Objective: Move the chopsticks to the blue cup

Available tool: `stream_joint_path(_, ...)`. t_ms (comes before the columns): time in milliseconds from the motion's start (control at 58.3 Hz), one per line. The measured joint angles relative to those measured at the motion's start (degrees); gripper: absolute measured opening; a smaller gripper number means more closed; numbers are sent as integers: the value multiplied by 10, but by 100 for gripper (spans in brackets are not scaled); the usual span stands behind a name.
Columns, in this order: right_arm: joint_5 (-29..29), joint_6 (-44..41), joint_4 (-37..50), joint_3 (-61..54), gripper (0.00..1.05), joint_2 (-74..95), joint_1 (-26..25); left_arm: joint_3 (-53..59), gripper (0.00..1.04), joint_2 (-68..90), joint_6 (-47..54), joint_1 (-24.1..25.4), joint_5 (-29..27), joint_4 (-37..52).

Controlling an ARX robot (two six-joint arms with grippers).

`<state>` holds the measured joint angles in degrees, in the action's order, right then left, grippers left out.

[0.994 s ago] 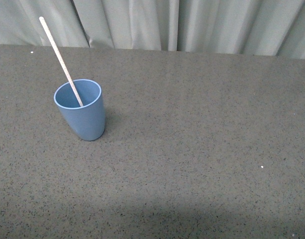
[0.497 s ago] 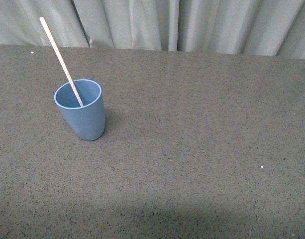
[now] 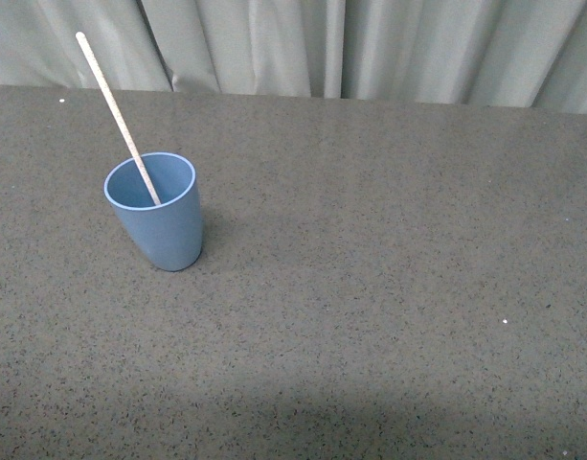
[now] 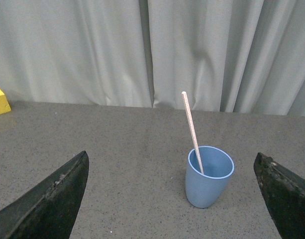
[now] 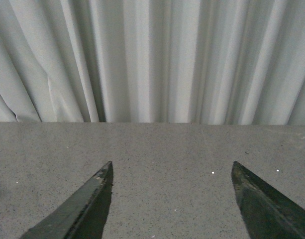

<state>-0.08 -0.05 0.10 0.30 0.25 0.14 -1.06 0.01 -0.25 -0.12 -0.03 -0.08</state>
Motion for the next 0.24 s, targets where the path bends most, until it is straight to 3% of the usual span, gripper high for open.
stream_joint_path(51,0,0,0,0,97,0,0,0,98,0,0,0,0,0)
stream_joint_path(240,0,0,0,0,95,0,0,0,98,0,0,0,0,0)
